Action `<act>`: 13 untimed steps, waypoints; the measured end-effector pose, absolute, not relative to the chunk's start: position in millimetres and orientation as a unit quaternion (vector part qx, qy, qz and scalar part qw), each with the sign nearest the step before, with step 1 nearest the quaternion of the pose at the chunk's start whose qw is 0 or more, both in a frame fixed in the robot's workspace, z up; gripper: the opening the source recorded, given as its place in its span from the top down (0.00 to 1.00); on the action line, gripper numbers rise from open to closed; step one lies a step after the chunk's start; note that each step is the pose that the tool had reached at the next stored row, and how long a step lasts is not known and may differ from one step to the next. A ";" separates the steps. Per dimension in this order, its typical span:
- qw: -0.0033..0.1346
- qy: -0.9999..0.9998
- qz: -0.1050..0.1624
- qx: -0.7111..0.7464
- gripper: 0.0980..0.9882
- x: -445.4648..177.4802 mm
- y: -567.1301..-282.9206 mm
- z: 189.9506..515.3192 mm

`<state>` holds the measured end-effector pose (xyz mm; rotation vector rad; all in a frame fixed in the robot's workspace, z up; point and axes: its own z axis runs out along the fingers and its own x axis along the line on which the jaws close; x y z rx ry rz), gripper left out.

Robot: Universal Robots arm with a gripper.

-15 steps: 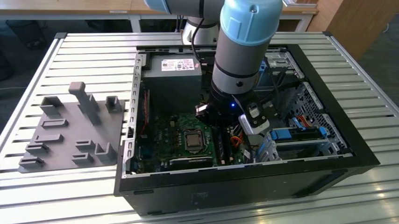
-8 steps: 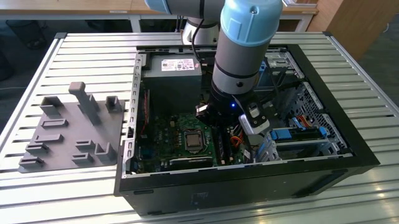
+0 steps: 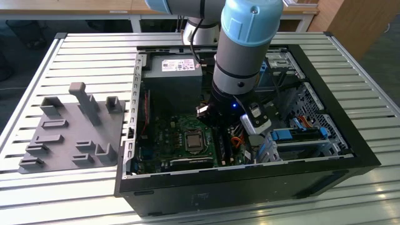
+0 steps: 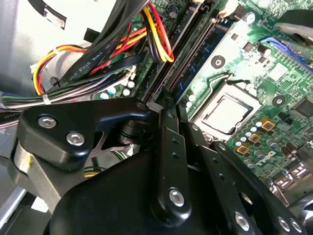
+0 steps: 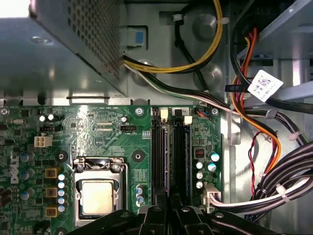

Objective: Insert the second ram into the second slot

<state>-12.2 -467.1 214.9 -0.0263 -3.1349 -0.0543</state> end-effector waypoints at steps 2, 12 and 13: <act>0.003 -1.000 -0.017 -0.008 0.96 -12.1 -467.1 214.5; 0.005 -1.000 -0.017 -0.008 0.96 -12.3 -467.1 211.3; 0.005 -1.000 -0.017 -0.008 0.96 -12.3 -467.1 211.1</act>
